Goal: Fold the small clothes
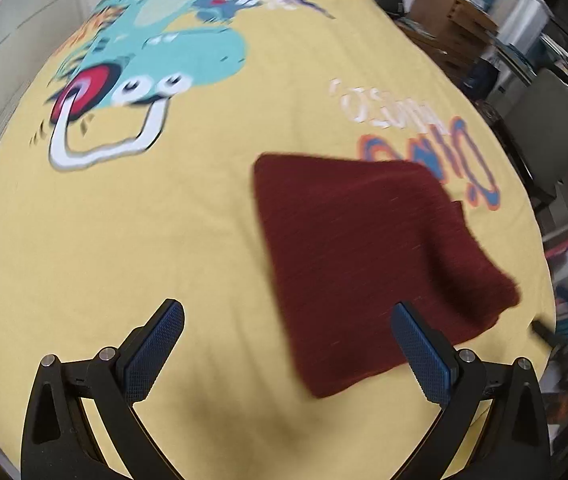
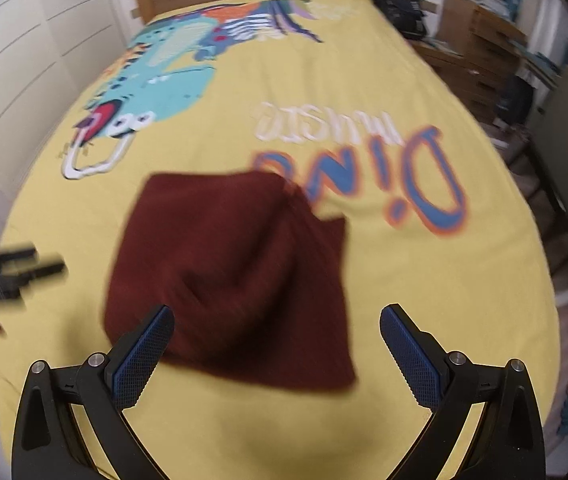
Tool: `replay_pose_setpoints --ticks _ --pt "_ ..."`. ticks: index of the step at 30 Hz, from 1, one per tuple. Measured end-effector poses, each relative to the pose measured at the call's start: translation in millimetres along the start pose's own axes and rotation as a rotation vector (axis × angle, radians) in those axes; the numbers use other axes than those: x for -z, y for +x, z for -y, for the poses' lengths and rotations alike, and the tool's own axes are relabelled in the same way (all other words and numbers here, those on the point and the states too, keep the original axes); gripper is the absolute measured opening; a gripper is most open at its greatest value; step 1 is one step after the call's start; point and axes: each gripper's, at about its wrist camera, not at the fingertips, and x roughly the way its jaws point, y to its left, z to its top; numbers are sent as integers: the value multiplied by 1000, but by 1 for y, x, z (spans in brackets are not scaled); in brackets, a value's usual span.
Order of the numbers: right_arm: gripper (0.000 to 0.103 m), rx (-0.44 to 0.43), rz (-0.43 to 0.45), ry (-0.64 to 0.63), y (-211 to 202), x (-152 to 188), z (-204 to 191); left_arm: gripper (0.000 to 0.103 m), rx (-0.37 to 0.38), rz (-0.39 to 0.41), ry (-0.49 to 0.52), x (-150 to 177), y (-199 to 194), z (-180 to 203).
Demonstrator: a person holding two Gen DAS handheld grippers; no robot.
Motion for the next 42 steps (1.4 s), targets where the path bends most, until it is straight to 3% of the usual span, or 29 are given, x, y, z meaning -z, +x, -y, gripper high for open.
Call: replay_pose_setpoints --ticks 4,10,14,17,21,28,31,38,40,42 --pt "102 -64 -104 -27 39 -40 -24 102 -5 -20 -20 18 6 -20" --pt "93 -59 -254 -25 93 -46 -42 102 -1 -36 -3 39 12 -27" --pt "60 -50 -328 22 116 -30 -35 102 6 -48 10 46 16 -24" --pt "35 -118 -331 85 118 -18 -21 102 7 -56 22 49 19 -21" --pt "25 -171 -245 119 95 -11 -1 102 17 -59 24 48 21 -17" --pt "24 -138 -138 128 48 3 39 102 13 -53 39 42 19 -8" --pt "24 -120 -167 124 54 20 51 102 56 -59 25 40 17 -3" --pt "26 -73 -245 171 90 63 66 102 50 -60 39 39 20 8" --pt "36 -82 -227 199 86 65 71 102 39 -66 50 40 23 11" --pt "65 -37 -220 193 80 64 72 102 37 -73 55 40 27 12"
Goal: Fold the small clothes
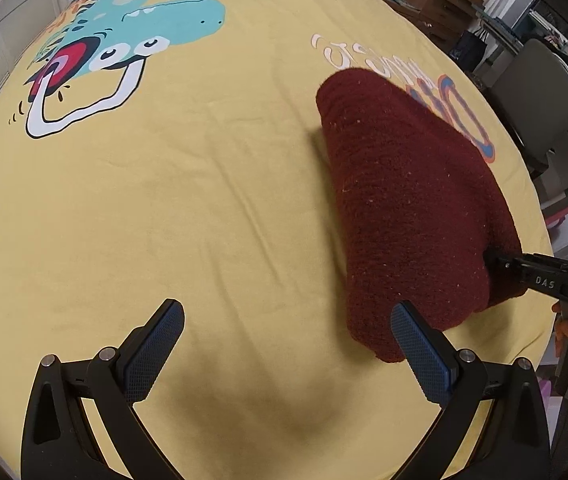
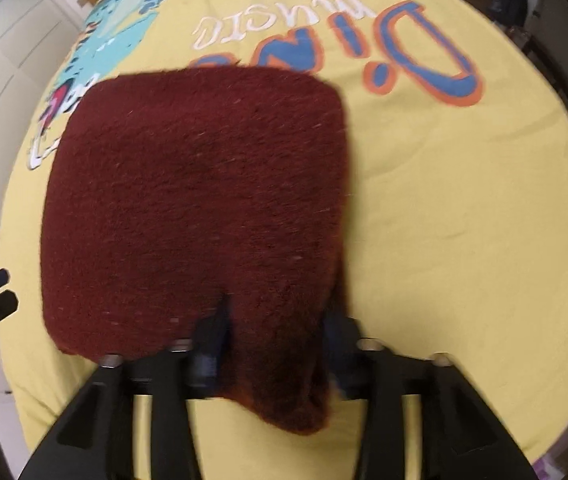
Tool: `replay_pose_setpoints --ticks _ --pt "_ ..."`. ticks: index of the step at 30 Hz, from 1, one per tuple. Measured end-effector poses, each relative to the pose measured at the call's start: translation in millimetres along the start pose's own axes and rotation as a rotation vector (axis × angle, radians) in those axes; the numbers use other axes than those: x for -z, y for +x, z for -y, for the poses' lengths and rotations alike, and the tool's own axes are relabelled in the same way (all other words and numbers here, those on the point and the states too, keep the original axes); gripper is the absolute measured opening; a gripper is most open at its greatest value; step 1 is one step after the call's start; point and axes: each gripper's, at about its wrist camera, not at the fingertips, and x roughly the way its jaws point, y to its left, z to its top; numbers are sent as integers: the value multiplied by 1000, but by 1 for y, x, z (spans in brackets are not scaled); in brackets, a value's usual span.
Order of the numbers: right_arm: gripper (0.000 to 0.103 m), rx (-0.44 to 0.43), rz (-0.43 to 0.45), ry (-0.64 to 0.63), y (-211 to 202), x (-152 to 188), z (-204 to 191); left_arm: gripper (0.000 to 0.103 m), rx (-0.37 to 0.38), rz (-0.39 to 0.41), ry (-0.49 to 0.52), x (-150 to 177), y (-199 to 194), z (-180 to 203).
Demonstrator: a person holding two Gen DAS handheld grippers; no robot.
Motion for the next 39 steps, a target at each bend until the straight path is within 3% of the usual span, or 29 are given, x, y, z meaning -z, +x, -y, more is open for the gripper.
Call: replay_pose_setpoints --ticks 6,16,20,29,35,39 --pt "77 53 9 -34 -14 -6 1 102 -24 -12 13 -4 10 6" --pt "87 -14 73 -29 -40 -27 -11 102 -46 -15 58 -28 19 28" --pt "102 -27 66 -28 -27 -36 -17 102 -39 -27 65 -41 32 43" --pt "102 -64 22 33 20 -33 6 102 -16 -83 31 -55 72 61" --pt "102 -151 8 88 42 -23 19 103 -65 -100 44 -51 92 63" --pt "102 -167 -1 102 47 -20 21 103 -26 -107 7 -48 103 54"
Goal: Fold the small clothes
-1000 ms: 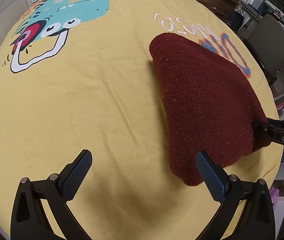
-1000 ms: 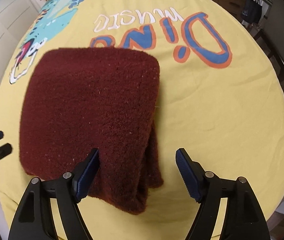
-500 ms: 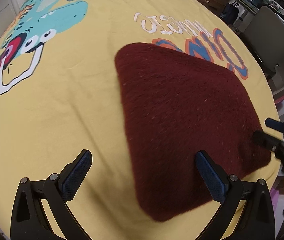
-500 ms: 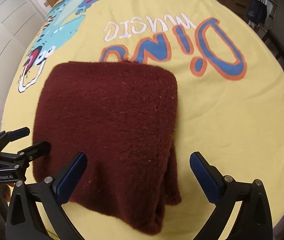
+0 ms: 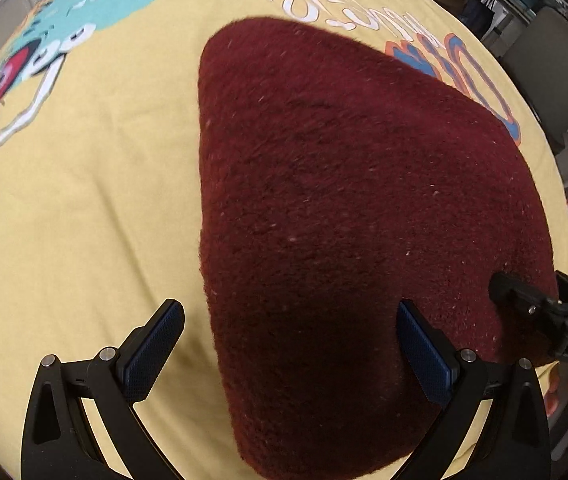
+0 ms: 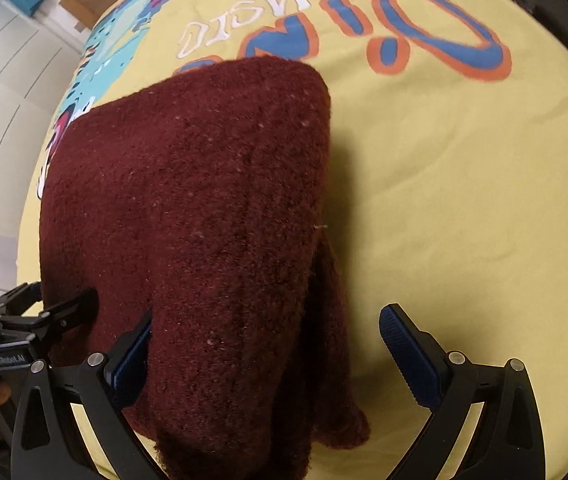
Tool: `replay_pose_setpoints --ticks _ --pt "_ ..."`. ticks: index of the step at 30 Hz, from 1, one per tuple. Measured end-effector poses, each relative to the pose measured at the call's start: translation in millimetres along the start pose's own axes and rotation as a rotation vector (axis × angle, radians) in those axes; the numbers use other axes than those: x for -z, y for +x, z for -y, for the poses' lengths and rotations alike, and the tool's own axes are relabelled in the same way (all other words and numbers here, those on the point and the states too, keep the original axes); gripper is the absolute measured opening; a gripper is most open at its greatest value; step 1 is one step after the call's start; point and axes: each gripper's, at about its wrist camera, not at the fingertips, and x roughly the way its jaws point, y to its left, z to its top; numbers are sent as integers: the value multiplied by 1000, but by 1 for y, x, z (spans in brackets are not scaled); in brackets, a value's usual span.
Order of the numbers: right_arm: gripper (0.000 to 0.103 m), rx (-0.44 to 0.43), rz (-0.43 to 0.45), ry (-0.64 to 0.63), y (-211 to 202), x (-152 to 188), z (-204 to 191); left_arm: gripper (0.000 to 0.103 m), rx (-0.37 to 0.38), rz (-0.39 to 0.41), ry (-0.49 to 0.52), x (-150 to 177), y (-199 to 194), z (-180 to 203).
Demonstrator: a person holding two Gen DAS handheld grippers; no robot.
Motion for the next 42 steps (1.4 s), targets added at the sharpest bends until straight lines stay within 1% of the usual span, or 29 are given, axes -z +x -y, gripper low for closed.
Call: replay_pose_setpoints --ticks 2,4,5,6,7,8,10,11,12,13,14,15,16,17,18,21,24,26,32,35,37,38,41,42 --pt "100 -10 -11 13 2 0 0 103 5 0 7 1 2 -1" --pt "94 -30 -14 15 4 1 -1 103 -2 3 26 1 2 1" --pt "89 -44 -15 18 4 0 -2 103 -7 4 33 1 2 1" --pt "79 -61 -16 21 4 0 -3 103 -10 6 39 1 2 2" --pt "74 -88 -17 24 3 0 -3 103 -13 8 43 0 3 2" --pt "72 -93 -17 24 2 0 -5 102 -13 10 48 0 3 3" --pt "67 -84 -17 12 1 0 -9 95 8 10 51 0 4 3" --pt "62 -86 -18 14 0 0 -10 83 38 9 49 0 4 2" --pt "57 -89 -21 18 0 0 -12 76 65 6 46 0 4 3" --pt "54 -86 -19 17 -1 1 -14 76 64 6 53 0 3 3" --pt "49 -76 -15 9 -4 1 -18 73 57 10 72 -1 2 6" --pt "46 -66 -10 0 -6 2 -21 68 61 10 82 -3 1 7" --pt "44 -58 -5 -8 -9 2 -25 65 70 12 86 -3 0 7" --pt "42 -51 1 -17 -12 2 -28 59 86 13 91 -4 -1 8" --pt "40 -46 8 -22 -15 1 -31 53 91 17 96 -4 -3 8" --pt "38 -39 30 -37 -30 2 -40 48 99 39 134 -4 -16 10" --pt "38 -38 57 -69 -45 0 -54 46 118 64 156 -5 -33 11" --pt "37 -46 68 -92 -53 0 -67 46 146 88 151 -6 -48 3" --pt "37 -78 106 -156 -62 1 -121 46 158 174 153 -3 -95 -27" --pt "37 -82 109 -197 -57 4 -149 46 154 210 134 0 -112 -50" --pt "37 -72 99 -224 -47 7 -163 46 148 224 118 12 -123 -62" --pt "37 -71 90 -230 -40 9 -172 46 144 227 106 15 -124 -71" --pt "38 -53 61 -239 -15 16 -176 46 131 216 71 24 -118 -89" --pt "38 -44 55 -232 -4 16 -185 46 131 211 57 28 -117 -98"
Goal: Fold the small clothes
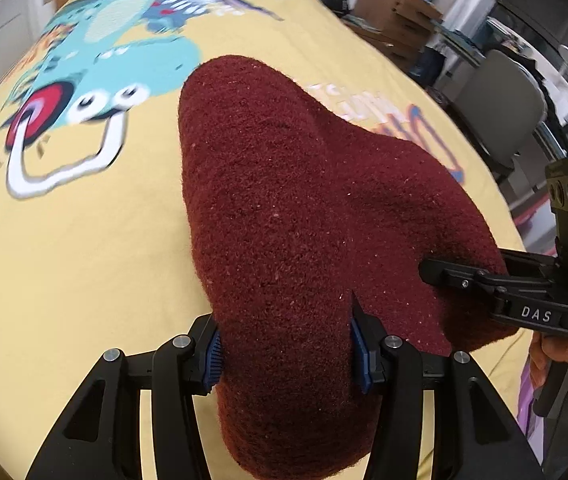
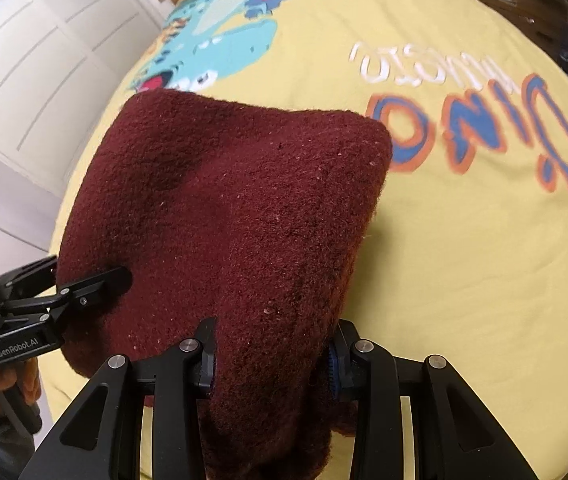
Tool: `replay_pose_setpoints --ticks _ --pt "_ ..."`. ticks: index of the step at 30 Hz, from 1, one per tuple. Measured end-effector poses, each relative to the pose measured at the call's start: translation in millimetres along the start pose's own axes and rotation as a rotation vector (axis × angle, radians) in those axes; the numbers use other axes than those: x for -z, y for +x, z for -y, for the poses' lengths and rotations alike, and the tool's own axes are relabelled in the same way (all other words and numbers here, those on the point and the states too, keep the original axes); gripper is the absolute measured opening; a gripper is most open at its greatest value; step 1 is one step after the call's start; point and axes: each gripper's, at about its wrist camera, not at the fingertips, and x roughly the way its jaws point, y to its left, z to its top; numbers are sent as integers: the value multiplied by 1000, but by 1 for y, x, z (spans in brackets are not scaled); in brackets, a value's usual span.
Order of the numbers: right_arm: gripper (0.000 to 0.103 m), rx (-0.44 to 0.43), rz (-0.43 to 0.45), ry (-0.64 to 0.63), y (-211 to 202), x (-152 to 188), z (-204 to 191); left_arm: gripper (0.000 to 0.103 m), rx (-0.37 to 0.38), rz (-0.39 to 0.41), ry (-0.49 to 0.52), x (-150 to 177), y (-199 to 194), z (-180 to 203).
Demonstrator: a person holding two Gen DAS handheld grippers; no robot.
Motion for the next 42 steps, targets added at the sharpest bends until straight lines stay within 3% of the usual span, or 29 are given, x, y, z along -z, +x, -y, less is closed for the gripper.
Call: replay_pose_setpoints --ticks 4,7,13,16,18,22,24,26,30,37,42 --pt "40 42 -37 0 27 11 -4 46 -17 -39 -58 24 21 -24" --pt "44 26 -43 21 34 12 1 50 -28 -53 -76 37 34 -36" --pt "57 47 -45 16 26 4 4 61 -51 -46 -89 41 35 -35" --pt "71 99 -20 -3 16 6 1 65 -78 -63 -114 40 32 -38" --pt "81 139 8 -21 7 6 -1 71 -97 -64 -114 37 29 -37" --pt "82 160 54 -41 -9 4 -8 81 -170 -43 -124 37 15 -33" --pt "84 161 71 -49 -14 5 -12 101 -166 -23 -125 38 3 -30" --pt "86 165 84 -55 -14 5 -16 102 -180 -9 -116 41 -7 -27" --pt "102 183 101 -85 -15 20 -14 102 -220 20 -106 46 -15 -25" --pt "102 246 87 -64 3 35 14 102 -254 5 -145 60 2 -44" --pt "102 233 88 -26 12 40 36 102 -286 18 -151 69 7 -54"
